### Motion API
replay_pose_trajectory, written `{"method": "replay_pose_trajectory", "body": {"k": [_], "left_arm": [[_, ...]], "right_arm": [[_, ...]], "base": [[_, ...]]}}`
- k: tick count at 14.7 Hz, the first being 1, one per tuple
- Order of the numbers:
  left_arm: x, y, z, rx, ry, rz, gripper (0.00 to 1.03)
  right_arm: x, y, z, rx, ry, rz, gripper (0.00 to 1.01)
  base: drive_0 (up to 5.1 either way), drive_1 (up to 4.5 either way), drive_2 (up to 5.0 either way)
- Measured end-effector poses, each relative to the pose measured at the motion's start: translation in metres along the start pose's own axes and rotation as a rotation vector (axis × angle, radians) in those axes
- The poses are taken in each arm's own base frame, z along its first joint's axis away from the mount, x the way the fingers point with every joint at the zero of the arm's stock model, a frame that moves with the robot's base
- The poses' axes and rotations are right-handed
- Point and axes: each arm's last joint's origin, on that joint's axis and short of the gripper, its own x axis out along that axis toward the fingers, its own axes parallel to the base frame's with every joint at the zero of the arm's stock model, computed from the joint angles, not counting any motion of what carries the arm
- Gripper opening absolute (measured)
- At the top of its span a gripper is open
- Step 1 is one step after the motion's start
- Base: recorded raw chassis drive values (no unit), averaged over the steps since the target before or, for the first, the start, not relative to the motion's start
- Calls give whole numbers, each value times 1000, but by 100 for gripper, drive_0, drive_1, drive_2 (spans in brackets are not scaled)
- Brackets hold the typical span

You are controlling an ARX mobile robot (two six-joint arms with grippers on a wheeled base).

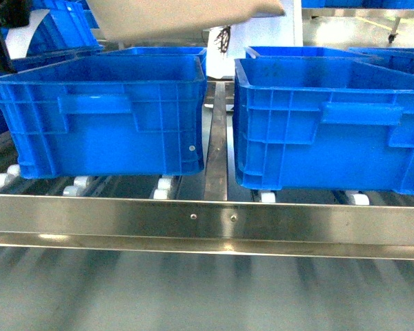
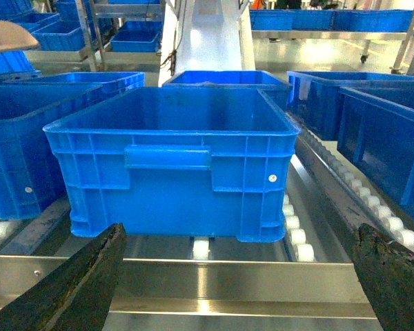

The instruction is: Place part in tray to right shelf

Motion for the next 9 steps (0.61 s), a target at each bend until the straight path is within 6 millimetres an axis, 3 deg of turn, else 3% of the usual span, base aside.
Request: {"method": "replay_pose_trajectory", "body": {"k": [3,5,7,9], "left_arm": [[64,-19,15,186,-174,141,13],[91,-27,17,374,-286,274,13],[102,-53,19,471,-361,227,13],[99,-65,21,542,-425,205,13]], "right_arm": [[0,0,0,0,0,0,98],[0,0,0,0,0,0,98],[0,0,0,0,0,0,98],[0,0,0,0,0,0,98]], "base": [[0,0,0],[0,0,0],[0,0,0],[0,0,0]]}}
